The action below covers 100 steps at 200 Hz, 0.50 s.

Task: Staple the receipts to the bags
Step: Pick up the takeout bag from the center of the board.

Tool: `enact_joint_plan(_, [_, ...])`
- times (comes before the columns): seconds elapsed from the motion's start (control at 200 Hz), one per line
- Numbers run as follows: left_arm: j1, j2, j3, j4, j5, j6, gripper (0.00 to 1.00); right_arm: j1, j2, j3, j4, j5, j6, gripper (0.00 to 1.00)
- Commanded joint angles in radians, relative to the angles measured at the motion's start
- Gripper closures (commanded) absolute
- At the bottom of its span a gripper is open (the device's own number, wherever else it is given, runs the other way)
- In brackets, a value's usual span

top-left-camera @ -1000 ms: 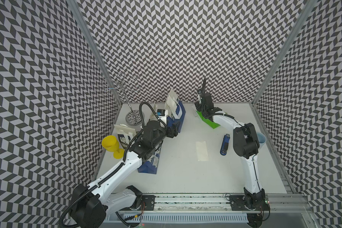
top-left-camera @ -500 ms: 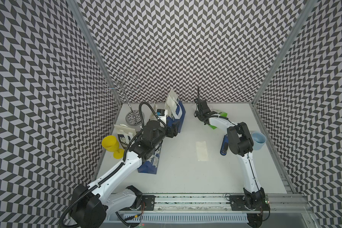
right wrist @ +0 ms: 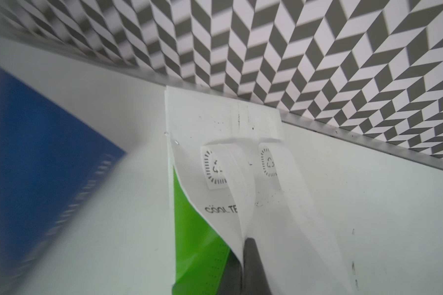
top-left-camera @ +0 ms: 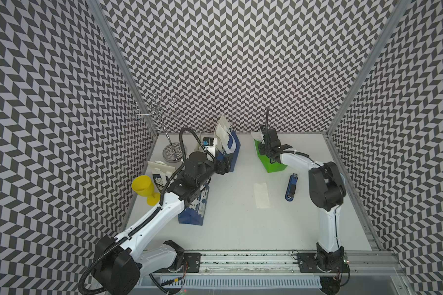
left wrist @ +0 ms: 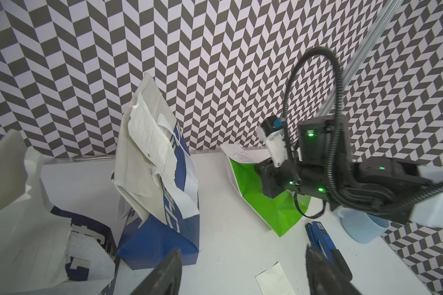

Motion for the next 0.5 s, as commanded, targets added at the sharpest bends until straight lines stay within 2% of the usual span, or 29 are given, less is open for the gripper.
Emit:
enact_joint_plan(0.0, [0.006,0.006,0.054,0.010,0.062,0.002,0.24,-0.007,-0.244,-0.135,0.249,-0.230,0.225,1.00])
enact_joint_plan(0.1, [0.013,0.002,0.080,0.011,0.114,0.029,0.24,-0.007,-0.390,-0.287,0.352,-0.355,0.331,1.00])
enact_joint_plan(0.2, [0.037,-0.010,0.111,0.014,0.194,0.032,0.24,-0.014,-0.516,-0.394,0.382,-0.463,0.381,1.00])
enact_joint_plan(0.351, [0.096,-0.038,0.142,0.056,0.394,0.013,0.23,-0.044,-0.696,-0.546,0.484,-0.658,0.498,1.00])
enact_joint_plan(0.496, [0.146,-0.072,0.157,0.072,0.551,0.051,0.22,-0.046,-0.813,-0.670,0.608,-0.834,0.621,1.00])
